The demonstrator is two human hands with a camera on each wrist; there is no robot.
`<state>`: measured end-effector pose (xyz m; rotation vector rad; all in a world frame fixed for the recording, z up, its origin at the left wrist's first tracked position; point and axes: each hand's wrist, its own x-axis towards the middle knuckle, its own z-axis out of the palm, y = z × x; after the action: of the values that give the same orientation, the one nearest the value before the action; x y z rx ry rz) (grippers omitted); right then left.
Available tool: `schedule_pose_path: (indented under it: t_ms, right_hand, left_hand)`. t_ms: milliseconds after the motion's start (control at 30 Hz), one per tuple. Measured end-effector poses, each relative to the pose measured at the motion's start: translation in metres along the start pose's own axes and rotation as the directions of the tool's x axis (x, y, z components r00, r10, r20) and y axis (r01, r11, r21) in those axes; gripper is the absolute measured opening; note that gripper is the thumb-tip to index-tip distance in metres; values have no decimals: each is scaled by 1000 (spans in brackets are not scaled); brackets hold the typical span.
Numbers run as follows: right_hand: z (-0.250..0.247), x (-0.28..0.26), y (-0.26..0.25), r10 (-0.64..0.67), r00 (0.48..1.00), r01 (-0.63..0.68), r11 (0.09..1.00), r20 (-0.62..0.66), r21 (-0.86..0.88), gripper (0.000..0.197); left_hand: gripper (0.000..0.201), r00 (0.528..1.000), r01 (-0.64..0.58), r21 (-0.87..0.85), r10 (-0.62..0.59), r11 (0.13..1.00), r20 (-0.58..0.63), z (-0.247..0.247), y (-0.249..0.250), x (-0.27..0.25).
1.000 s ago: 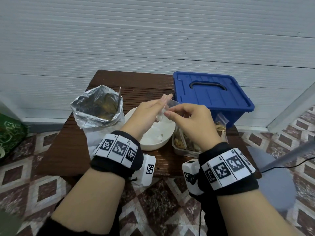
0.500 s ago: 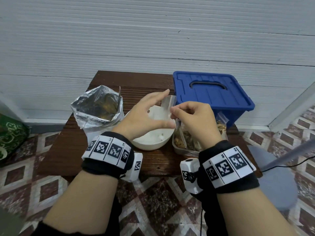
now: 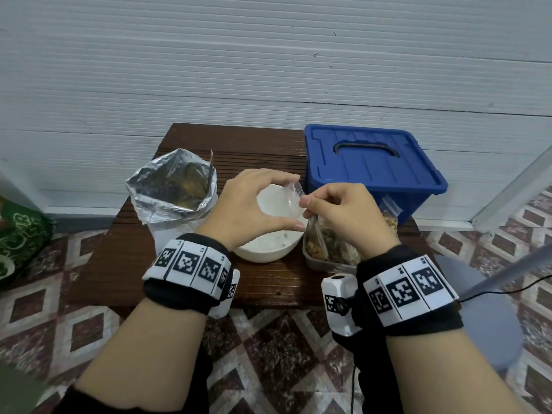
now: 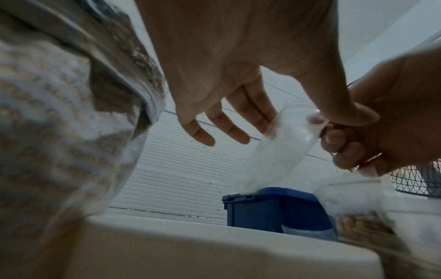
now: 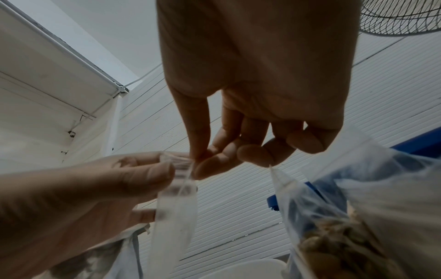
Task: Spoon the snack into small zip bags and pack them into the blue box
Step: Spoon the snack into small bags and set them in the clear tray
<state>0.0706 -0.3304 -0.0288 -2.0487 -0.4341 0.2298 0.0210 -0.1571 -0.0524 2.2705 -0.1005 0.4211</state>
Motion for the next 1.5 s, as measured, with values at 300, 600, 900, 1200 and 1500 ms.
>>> schedule_pose_path:
  t_ms: [300, 600, 900, 1200, 1500]
  right_hand:
    - [0, 1, 2, -39, 994, 38, 999, -105, -17, 19]
    - [0, 2, 2, -95, 968, 106, 994, -232, 37, 14]
    - [8, 4, 0, -114, 962, 127, 991, -249, 34, 14]
    - [33, 13, -32, -184, 971, 193, 980, -155, 44, 9]
    - [74, 39, -69, -223, 975, 223, 972, -15, 72, 37]
  left_hand:
    - [39, 990, 7, -35, -12, 999, -140, 2, 1, 1]
    - [59, 979, 69, -118, -90, 991, -180, 3, 6, -1]
    - [53, 905, 80, -341, -211, 937, -369, -17, 21, -7]
    - [43, 775, -174, -421, -140, 890, -616, -85, 44, -20]
    - [44, 685, 80, -158, -170, 984, -709, -143, -12, -29]
